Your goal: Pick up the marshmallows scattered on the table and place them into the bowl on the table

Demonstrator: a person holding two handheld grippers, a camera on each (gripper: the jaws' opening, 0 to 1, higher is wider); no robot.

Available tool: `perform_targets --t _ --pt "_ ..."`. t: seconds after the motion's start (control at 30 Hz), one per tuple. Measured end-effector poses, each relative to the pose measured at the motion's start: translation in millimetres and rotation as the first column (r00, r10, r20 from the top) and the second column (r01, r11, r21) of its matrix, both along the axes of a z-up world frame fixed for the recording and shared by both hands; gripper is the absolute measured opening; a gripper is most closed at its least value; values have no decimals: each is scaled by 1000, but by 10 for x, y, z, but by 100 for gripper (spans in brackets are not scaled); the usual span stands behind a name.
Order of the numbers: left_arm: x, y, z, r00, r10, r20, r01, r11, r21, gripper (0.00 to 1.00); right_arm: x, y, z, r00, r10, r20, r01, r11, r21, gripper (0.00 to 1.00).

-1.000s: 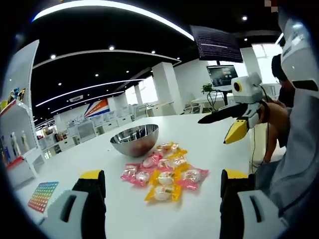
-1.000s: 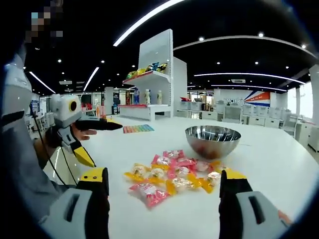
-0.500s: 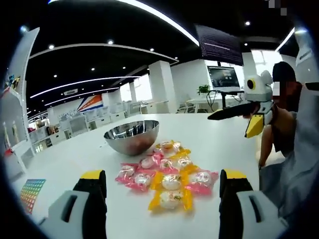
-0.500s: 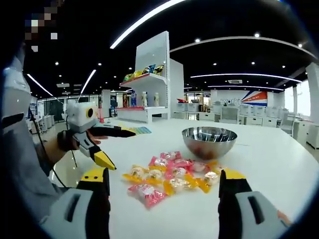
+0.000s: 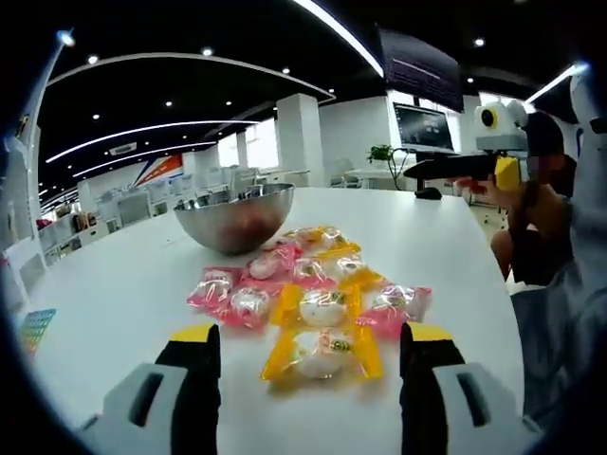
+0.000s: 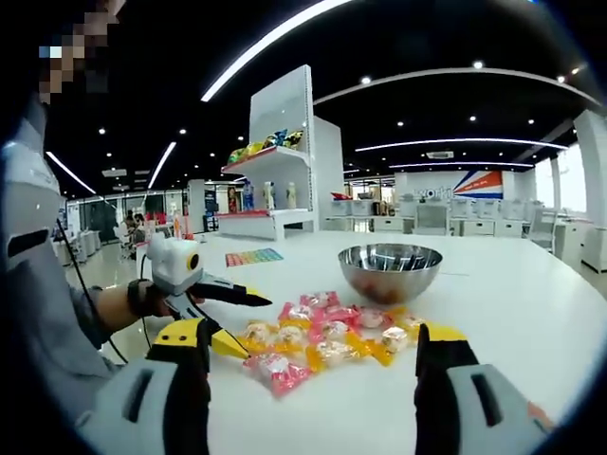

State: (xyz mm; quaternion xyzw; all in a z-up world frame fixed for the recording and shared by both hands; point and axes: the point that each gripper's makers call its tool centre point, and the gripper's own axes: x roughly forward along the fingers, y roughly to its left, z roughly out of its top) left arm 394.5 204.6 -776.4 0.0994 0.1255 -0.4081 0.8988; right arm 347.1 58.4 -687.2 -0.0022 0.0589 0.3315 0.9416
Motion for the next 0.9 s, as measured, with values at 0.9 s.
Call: perform_targets --t 0.9 --pt "-66 -72 -55 999 -16 33 16 1000 6 39 4 0 -67 1000 -10 -6 10 999 -30 84"
